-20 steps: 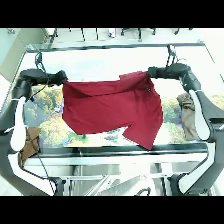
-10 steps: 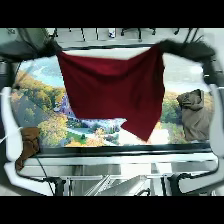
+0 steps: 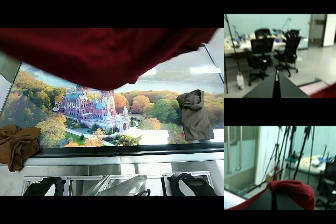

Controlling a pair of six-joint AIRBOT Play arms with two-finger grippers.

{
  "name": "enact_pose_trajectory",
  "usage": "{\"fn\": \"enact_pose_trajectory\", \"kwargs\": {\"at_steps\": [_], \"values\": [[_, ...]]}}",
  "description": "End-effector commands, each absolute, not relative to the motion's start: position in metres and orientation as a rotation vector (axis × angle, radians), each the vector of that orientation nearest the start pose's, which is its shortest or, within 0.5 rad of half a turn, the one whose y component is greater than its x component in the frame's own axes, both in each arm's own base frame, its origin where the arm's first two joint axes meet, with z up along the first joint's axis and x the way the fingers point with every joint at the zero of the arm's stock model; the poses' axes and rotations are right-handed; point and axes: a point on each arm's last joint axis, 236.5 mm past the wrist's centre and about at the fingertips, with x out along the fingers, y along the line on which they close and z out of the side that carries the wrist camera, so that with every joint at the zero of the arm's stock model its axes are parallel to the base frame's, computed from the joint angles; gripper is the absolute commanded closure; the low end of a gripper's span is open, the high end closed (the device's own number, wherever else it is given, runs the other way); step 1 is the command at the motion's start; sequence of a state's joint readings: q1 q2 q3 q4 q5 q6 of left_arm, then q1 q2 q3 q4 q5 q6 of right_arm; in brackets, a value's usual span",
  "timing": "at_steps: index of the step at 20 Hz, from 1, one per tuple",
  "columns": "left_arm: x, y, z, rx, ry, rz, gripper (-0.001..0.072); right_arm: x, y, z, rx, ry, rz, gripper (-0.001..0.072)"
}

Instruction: Fold the shirts.

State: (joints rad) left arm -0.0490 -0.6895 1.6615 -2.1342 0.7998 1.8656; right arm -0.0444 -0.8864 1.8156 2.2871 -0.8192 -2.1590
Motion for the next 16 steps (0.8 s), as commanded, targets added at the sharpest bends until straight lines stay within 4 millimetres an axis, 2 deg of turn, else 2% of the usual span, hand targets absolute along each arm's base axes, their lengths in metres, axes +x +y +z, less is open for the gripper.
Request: {"fn": "enact_pose_trajectory", "kwargs": {"at_steps": [1, 3, 4, 6, 8, 11, 14, 16], "values": [[0.181, -0.08, 0.522, -0.063, -0.279, -0.359, 0.0686, 0.227, 0.098, 0.565, -0.201, -0.338, 0.409, 0.0694], [0.197, -0.071, 0.496, -0.073, -0.213, -0.308, 0.0686, 0.23, 0.098, 0.558, -0.188, -0.311, 0.413, 0.0693], [0.213, -0.064, 0.48, -0.098, -0.168, -0.282, 0.0686, 0.241, 0.097, 0.548, -0.168, -0.273, 0.414, 0.0694], [0.255, -0.054, 0.441, -0.145, -0.051, -0.25, 0.0686, 0.279, 0.094, 0.515, -0.136, -0.164, 0.417, 0.0694], [0.305, -0.053, 0.391, -0.202, 0.099, -0.262, 0.0686, 0.327, 0.093, 0.464, -0.083, -0.021, 0.429, 0.0693], [0.39, -0.061, 0.292, -0.213, 0.335, -0.283, 0.0686, 0.408, 0.089, 0.359, 0.009, 0.227, 0.43, 0.0694], [0.472, -0.063, 0.172, -0.251, 0.564, -0.257, 0.0686, 0.486, 0.08, 0.244, 0.118, 0.43, 0.391, 0.0693], [0.512, -0.061, 0.09, -0.278, 0.713, -0.231, 0.0686, 0.534, 0.08, 0.163, 0.245, 0.546, 0.369, 0.0693]]}}
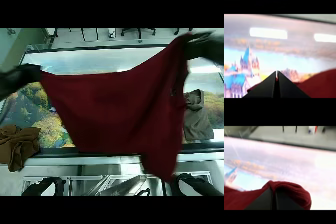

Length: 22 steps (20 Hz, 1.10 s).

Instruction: Fold the shirts.

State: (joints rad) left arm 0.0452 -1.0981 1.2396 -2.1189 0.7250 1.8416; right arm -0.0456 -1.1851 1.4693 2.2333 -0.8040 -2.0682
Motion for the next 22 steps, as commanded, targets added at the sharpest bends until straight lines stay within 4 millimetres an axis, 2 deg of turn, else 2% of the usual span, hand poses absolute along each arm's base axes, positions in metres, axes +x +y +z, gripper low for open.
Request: {"fn": "enact_pose_trajectory", "kwargs": {"at_steps": [1, 2, 3, 5, 7, 9, 10, 11, 12, 13, 14, 15, 17, 19, 20, 22], "values": [[0.529, -0.062, 0.051, -0.289, 0.789, -0.23, 0.0686, 0.556, 0.079, 0.122, 0.32, 0.592, 0.347, 0.0693], [0.544, -0.064, 0.019, -0.298, 0.853, -0.235, 0.0686, 0.571, 0.079, 0.088, 0.373, 0.634, 0.33, 0.0693], [0.556, -0.068, -0.004, -0.305, 0.899, -0.247, 0.0686, 0.584, 0.078, 0.055, 0.402, 0.68, 0.321, 0.0693], [0.581, -0.08, -0.033, -0.299, 0.947, -0.281, 0.0686, 0.603, 0.077, 0.013, 0.441, 0.737, 0.302, 0.0693], [0.606, -0.091, -0.036, -0.298, 0.921, -0.296, 0.0686, 0.62, 0.076, -0.001, 0.46, 0.739, 0.289, 0.0693], [0.629, -0.096, -0.02, -0.307, 0.863, -0.3, 0.0686, 0.633, 0.074, 0.003, 0.454, 0.712, 0.289, 0.0692], [0.636, -0.098, -0.01, -0.308, 0.842, -0.305, 0.0685, 0.635, 0.073, 0.007, 0.452, 0.703, 0.291, 0.0625], [0.637, -0.1, -0.002, -0.303, 0.838, -0.318, 0.0684, 0.635, 0.073, 0.012, 0.45, 0.698, 0.295, 0.0437], [0.634, -0.104, 0.005, -0.299, 0.852, -0.339, 0.0504, 0.63, 0.073, 0.015, 0.439, 0.715, 0.311, 0.0333], [0.627, -0.105, 0.014, -0.295, 0.881, -0.364, 0.0075, 0.622, 0.069, 0.019, 0.424, 0.74, 0.326, 0.0331], [0.619, -0.1, 0.023, -0.312, 0.924, -0.375, 0.0003, 0.612, 0.06, 0.025, 0.436, 0.775, 0.327, 0.0326], [0.608, -0.091, 0.032, -0.32, 0.966, -0.385, 0.0003, 0.6, 0.047, 0.032, 0.468, 0.816, 0.314, 0.0326], [0.583, -0.06, 0.052, -0.356, 1.033, -0.364, 0.0003, 0.567, 0.015, 0.049, 0.506, 0.9, 0.322, 0.0326], [0.54, -0.022, 0.06, -0.421, 1.133, -0.315, 0.0003, 0.528, -0.015, 0.06, 0.54, 0.994, 0.338, 0.0327], [0.515, -0.009, 0.055, -0.447, 1.198, -0.301, 0.0004, 0.505, -0.03, 0.056, 0.56, 1.061, 0.322, 0.0327], [0.46, 0.004, 0.034, -0.526, 1.333, -0.27, 0.0004, 0.459, -0.057, 0.031, 0.577, 1.191, 0.264, 0.0328]]}}
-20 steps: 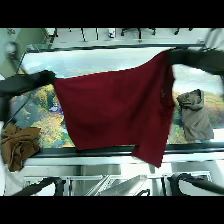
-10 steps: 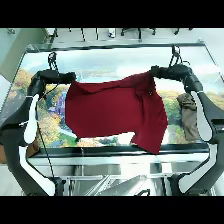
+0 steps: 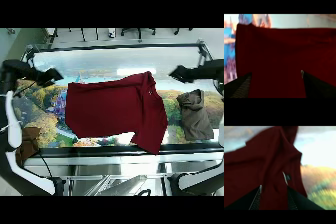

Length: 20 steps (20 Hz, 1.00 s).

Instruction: Fold the shirts.

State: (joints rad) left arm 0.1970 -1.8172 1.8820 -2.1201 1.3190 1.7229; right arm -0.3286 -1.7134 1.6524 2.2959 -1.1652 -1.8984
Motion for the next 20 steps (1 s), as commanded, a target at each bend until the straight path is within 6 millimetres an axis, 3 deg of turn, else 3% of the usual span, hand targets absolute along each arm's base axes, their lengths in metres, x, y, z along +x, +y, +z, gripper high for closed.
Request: {"fn": "enact_pose_trajectory", "kwargs": {"at_steps": [1, 5, 7, 10, 14, 15, 17, 18, 19, 20], "values": [[0.433, 0.004, 0.018, -0.57, 1.386, -0.248, 0.0004, 0.441, -0.067, 0.017, 0.585, 1.229, 0.234, 0.0328], [0.343, -0.027, -0.049, -0.638, 1.521, -0.217, 0.0004, 0.392, -0.079, -0.031, 0.651, 1.339, 0.217, 0.0325], [0.317, -0.056, -0.067, -0.67, 1.55, -0.249, 0.0004, 0.38, -0.078, -0.046, 0.649, 1.386, 0.216, 0.0264], [0.293, -0.082, -0.09, -0.659, 1.606, -0.27, 0.0004, 0.38, -0.077, -0.049, 0.653, 1.391, 0.219, 0.0246], [0.307, -0.091, -0.104, -0.61, 1.533, -0.242, 0.0013, 0.38, -0.077, -0.049, 0.637, 1.388, 0.232, 0.0247], [0.31, -0.092, -0.105, -0.604, 1.523, -0.239, 0.011, 0.38, -0.077, -0.049, 0.637, 1.387, 0.231, 0.0247], [0.316, -0.091, -0.108, -0.598, 1.497, -0.225, 0.0126, 0.38, -0.077, -0.052, 0.641, 1.392, 0.231, 0.0247], [0.32, -0.09, -0.108, -0.599, 1.482, -0.218, 0.0358, 0.38, -0.077, -0.054, 0.645, 1.398, 0.232, 0.0247], [0.322, -0.09, -0.108, -0.603, 1.473, -0.214, 0.0683, 0.379, -0.076, -0.057, 0.65, 1.406, 0.234, 0.0247], [0.323, -0.092, -0.106, -0.605, 1.468, -0.228, 0.0685, 0.378, -0.074, -0.06, 0.654, 1.416, 0.239, 0.0247]]}}
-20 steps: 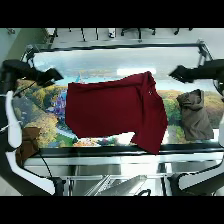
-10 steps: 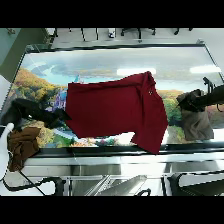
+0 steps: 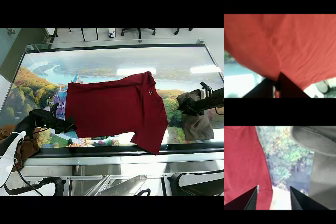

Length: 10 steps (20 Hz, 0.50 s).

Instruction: Fold the shirts.

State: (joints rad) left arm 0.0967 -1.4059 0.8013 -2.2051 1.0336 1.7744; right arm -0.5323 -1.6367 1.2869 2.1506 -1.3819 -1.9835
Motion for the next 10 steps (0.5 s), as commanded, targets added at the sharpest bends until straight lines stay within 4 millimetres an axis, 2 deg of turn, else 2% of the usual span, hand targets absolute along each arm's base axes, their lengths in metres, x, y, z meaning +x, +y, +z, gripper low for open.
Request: {"fn": "enact_pose_trajectory", "kwargs": {"at_steps": [1, 4, 8, 10], "values": [[0.322, -0.093, -0.106, -0.605, 1.471, -0.235, 0.0685, 0.378, -0.071, -0.064, 0.655, 1.427, 0.246, 0.0247], [0.322, -0.093, -0.105, -0.605, 1.473, -0.237, 0.0685, 0.377, -0.054, -0.083, 0.656, 1.485, 0.284, 0.0247], [0.322, -0.093, -0.105, -0.604, 1.471, -0.236, 0.0686, 0.372, -0.013, -0.109, 0.629, 1.594, 0.371, 0.0247], [0.322, -0.093, -0.105, -0.604, 1.472, -0.237, 0.0685, 0.364, 0.006, -0.115, 0.616, 1.649, 0.418, 0.0247]]}}
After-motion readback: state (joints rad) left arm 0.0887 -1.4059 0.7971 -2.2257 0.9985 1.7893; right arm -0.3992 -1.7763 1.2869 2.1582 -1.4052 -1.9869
